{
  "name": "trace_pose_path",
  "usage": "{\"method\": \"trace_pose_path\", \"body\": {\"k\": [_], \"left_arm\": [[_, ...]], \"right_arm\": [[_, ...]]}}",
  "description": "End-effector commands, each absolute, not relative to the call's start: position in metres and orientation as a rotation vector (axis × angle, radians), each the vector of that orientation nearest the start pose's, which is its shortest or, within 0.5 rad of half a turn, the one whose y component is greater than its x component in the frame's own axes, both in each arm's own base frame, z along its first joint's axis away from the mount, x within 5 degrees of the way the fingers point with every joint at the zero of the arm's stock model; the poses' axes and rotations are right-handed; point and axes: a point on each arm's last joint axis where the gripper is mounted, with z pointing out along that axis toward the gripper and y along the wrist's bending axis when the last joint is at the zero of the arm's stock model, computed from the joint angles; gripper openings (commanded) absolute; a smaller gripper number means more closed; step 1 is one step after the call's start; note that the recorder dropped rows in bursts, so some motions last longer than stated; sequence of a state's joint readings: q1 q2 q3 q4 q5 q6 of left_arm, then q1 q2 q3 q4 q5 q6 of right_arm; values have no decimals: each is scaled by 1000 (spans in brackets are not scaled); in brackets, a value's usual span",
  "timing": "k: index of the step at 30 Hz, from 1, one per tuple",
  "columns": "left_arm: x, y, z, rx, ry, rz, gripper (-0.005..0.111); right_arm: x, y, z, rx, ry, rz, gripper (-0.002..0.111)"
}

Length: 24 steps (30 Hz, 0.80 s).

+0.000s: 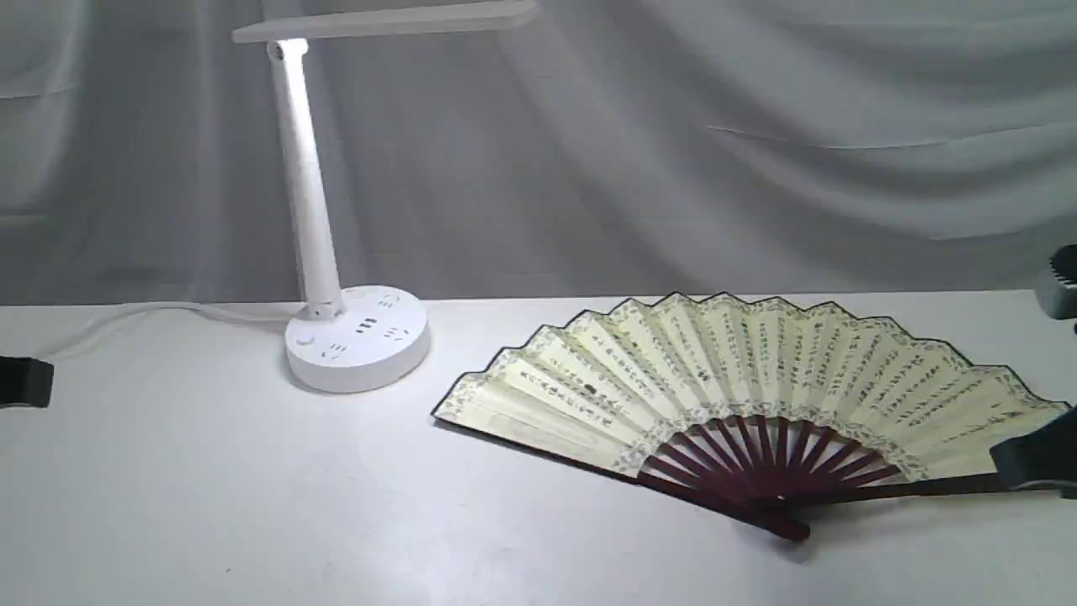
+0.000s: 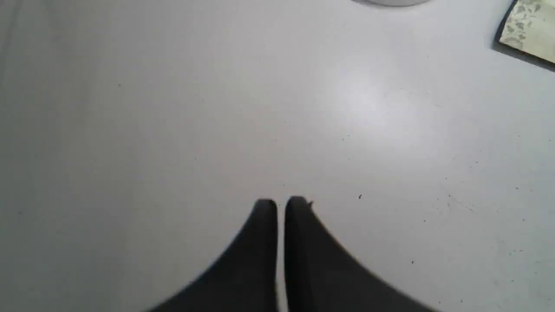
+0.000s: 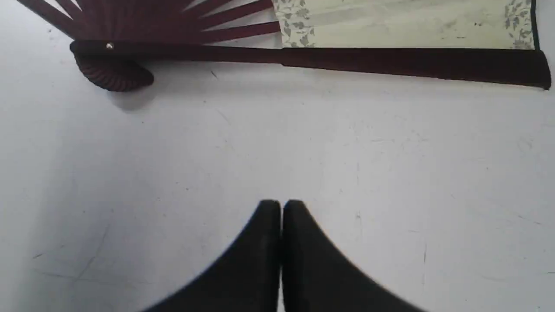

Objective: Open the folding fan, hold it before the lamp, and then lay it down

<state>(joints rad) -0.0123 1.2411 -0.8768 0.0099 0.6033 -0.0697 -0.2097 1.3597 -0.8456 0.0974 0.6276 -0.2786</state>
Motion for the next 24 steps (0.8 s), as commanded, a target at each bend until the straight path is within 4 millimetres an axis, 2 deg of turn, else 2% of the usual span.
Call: {"method": "trace_pose_path", "body": {"k": [1,8,18,24], "left_arm": [[246,-2,291,-55,2424,-16,0],[245,-2,291,-55,2422,-16,0],[243,-2,294,-55,2413,-17,0],[226,-1,316,-53,2319,-20,0]], "right_arm": [[254,-51,245,-44,2637,-112,0],[252,-54,247,-13,2637,-169,0],[238,-51,274,-3,2526,-188,0],[222,-48,294,1,2436,-202,0]]}}
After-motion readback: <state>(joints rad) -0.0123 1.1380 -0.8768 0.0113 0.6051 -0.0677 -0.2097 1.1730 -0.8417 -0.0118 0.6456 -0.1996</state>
